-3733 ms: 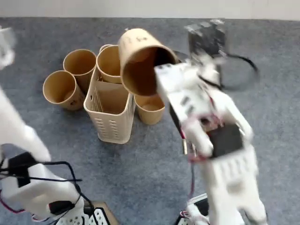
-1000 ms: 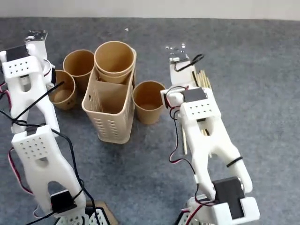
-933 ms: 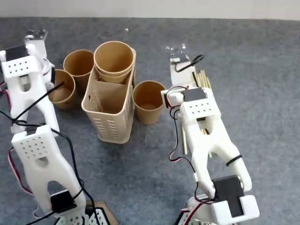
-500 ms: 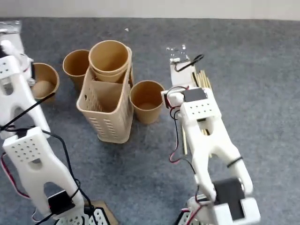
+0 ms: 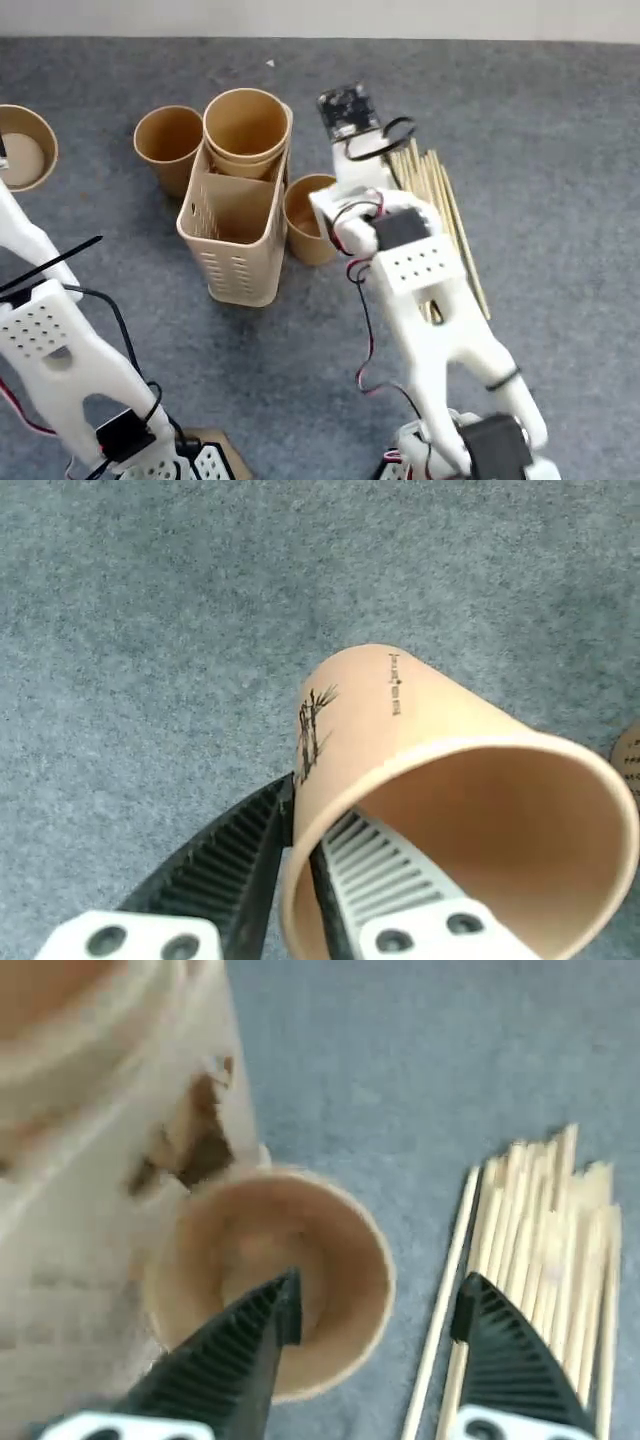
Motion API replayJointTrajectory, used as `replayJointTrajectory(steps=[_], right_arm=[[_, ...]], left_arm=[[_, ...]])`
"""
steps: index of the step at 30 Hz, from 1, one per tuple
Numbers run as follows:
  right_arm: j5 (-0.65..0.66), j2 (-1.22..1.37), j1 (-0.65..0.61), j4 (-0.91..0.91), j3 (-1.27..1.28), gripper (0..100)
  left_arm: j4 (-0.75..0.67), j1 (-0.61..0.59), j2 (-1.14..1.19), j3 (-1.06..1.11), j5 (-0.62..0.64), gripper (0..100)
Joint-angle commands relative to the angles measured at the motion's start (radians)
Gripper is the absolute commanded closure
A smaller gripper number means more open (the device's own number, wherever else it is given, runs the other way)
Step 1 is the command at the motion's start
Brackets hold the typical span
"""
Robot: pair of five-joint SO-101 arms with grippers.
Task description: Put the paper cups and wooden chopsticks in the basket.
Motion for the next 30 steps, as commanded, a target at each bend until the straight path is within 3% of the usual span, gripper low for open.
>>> replayJointTrajectory(steps=[1, 9, 14, 21, 30], right_arm=[[0.005, 0.076, -0.001, -0.048, 0.024, 75.3], [0.005, 0.211, 0.027, -0.048, 0.028, 76.8], [0.005, 0.251, 0.035, -0.048, 0.027, 99.8], [0.003, 0.145, 0.131, -0.039, -0.045, 99.4], [0.012, -0.171, 0.234, 0.351, -0.294, 99.4]], left_arm=[[0.005, -0.010, -0.085, -0.047, 0.008, 100], [0.006, 0.050, -0.305, -0.039, 0.011, 100], [0.008, 0.183, -0.380, -0.038, 0.012, 100], [0.008, 0.372, -0.446, -0.033, 0.034, 100], [0.008, 0.608, -0.627, 0.220, 0.068, 100]])
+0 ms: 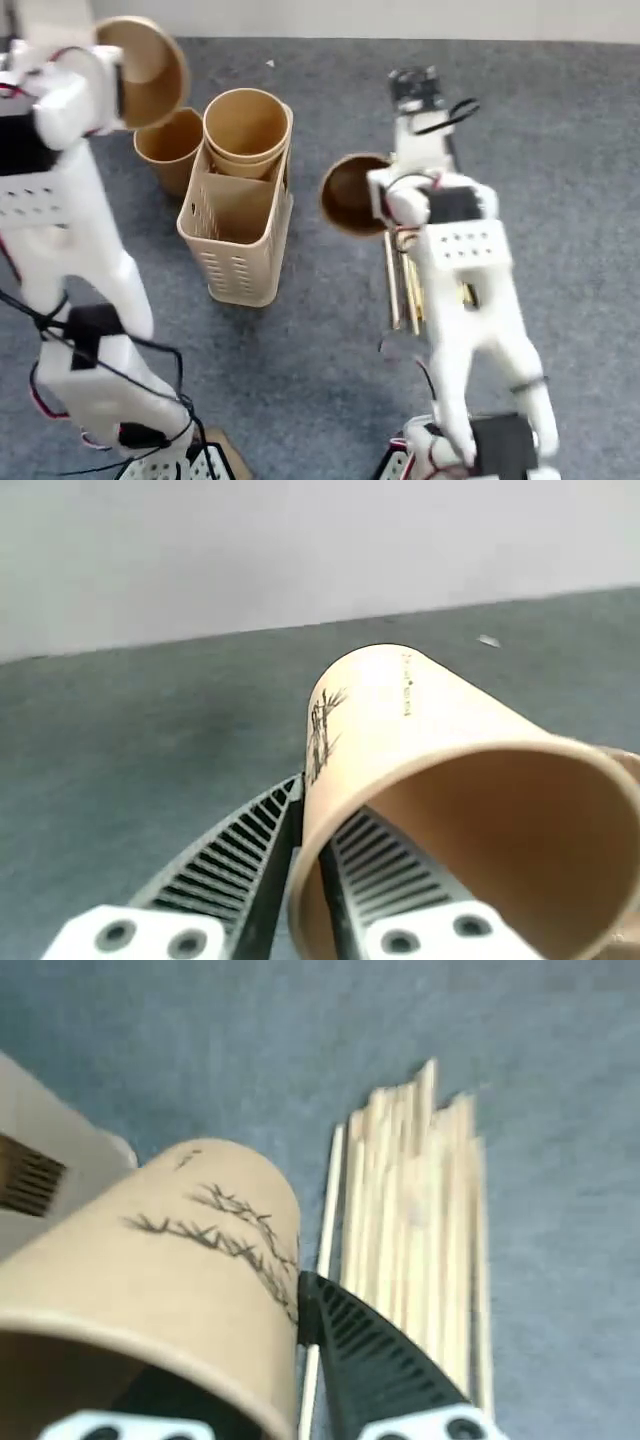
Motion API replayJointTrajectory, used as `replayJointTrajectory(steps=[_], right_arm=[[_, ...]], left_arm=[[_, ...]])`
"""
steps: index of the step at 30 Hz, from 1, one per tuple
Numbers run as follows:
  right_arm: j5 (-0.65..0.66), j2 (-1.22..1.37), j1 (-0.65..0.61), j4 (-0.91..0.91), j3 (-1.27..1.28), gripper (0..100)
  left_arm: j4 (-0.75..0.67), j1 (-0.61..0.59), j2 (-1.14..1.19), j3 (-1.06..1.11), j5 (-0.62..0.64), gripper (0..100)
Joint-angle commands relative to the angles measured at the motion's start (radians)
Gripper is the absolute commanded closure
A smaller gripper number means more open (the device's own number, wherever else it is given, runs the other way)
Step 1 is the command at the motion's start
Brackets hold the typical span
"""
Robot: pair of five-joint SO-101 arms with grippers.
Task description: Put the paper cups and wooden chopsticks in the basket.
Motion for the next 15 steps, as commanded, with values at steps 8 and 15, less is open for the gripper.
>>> replayJointTrajectory(steps=[8, 15], right_arm=[[0.029, -0.208, 0.008, 0.289, -0.268, 99.4], [0.032, -0.208, 0.010, 0.294, -0.268, 99.4]], left_arm=[[-0.003, 0.272, -0.162, 0.245, 0.069, 100], [-0.009, 0.288, -0.162, 0.348, 0.163, 100]])
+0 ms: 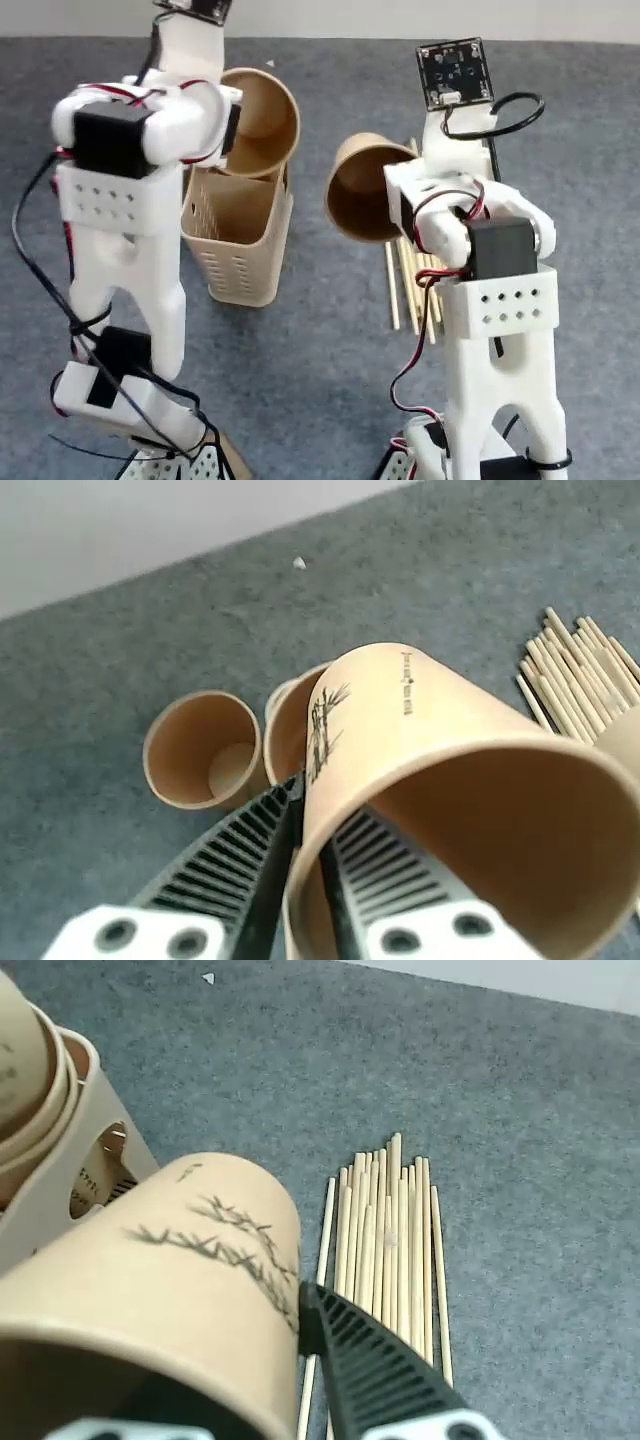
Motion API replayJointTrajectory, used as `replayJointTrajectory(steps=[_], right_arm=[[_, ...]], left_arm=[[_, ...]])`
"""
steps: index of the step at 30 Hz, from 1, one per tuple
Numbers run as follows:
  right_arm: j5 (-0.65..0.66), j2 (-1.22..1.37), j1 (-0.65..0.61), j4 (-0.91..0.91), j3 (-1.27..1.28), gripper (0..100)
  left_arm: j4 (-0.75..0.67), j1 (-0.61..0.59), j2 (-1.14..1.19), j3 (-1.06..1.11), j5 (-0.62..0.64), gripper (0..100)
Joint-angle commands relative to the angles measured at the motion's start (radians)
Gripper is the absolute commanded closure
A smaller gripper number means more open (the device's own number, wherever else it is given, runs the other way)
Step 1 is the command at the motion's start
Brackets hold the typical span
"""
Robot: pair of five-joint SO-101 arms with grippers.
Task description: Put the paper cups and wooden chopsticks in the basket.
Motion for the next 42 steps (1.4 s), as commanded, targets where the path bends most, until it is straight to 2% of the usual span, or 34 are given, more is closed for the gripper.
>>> replayJointTrajectory(steps=[1, 9, 11, 16, 20, 22, 26, 31, 36, 42], right_arm=[[0.014, -0.035, 0.012, 0.005, -0.044, 99.4], [0.014, -0.045, 0.012, 0.004, -0.047, 99.4], [0.014, -0.045, 0.012, 0.002, -0.047, 99.4], [0.014, -0.045, 0.012, -0.002, -0.047, 99.4], [0.009, -0.045, 0.010, -0.005, -0.047, 99.4], [0.008, -0.047, 0.005, -0.024, -0.047, 99.4], [0.006, -0.047, -0.024, -0.081, -0.047, 99.4], [0.006, -0.036, -0.088, -0.278, -0.067, 99.4], [-0.051, -0.033, -0.154, -0.423, -0.073, 99.4], [-0.072, 0.127, -0.196, -0.472, -0.081, 99.4]], left_arm=[[-0.009, 0.004, -0.036, 0.036, 0.072, 100], [-0.011, 0.002, -0.036, 0.047, 0.143, 99], [-0.021, 0.001, -0.036, 0.047, 0.137, 96], [-0.021, -0.036, -0.036, 0.048, 0.137, 78], [-0.028, -0.071, -0.041, 0.042, 0.133, 77], [-0.080, -0.091, -0.041, 0.042, 0.121, 78], [-0.218, -0.156, -0.045, 0.042, 0.071, 78], [-0.373, -0.283, -0.048, 0.042, 0.074, 78], [-0.397, -0.452, -0.016, 0.067, 0.115, 78], [-0.396, -0.536, 0.110, 0.076, 0.115, 78]])
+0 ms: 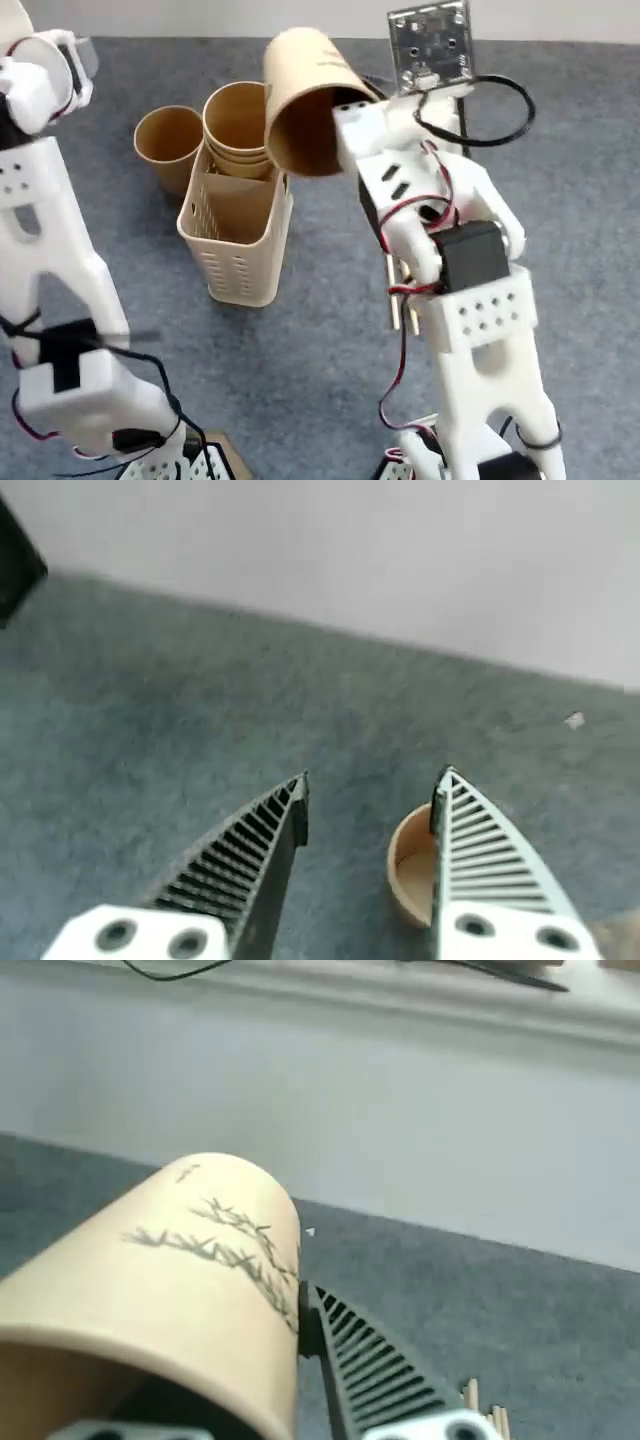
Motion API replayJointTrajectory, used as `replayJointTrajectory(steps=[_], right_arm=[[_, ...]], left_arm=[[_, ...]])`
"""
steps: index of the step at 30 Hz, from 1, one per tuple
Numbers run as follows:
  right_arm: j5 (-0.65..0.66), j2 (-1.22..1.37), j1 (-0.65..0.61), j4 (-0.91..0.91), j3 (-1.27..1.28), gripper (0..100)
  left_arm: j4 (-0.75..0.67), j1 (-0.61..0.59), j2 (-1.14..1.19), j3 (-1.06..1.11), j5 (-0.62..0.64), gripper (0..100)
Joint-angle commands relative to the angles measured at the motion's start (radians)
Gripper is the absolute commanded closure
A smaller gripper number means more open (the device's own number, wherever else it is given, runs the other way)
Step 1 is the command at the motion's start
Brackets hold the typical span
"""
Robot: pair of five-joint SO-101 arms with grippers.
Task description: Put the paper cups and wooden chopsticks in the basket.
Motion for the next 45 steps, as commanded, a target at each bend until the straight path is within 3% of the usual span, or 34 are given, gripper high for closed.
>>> replayJointTrajectory(steps=[1, 13, 20, 30, 38, 45], right_arm=[[-0.014, 0.125, -0.021, -0.021, -0.051, 99.4], [-0.018, 0.463, -0.090, 0.386, -0.638, 99.4], [-0.015, 0.568, -0.153, 0.604, -0.849, 99.4], [0.049, 0.704, -0.154, 0.605, -0.885, 97.4], [0.058, 0.676, -0.154, 0.495, -0.888, 67.3], [0.061, 0.671, -0.150, 0.372, -0.880, 64.2]], left_arm=[[-0.021, -0.048, 0.036, -0.005, 0.015, 78], [-0.041, -0.081, 0.139, -0.005, 0.011, 78], [-0.037, -0.105, 0.136, -0.005, 0.011, 78], [-0.037, -0.125, 0.140, -0.005, 0.011, 77], [-0.037, -0.120, 0.145, -0.001, 0.011, 77], [-0.043, -0.120, 0.145, -0.001, 0.011, 77]])
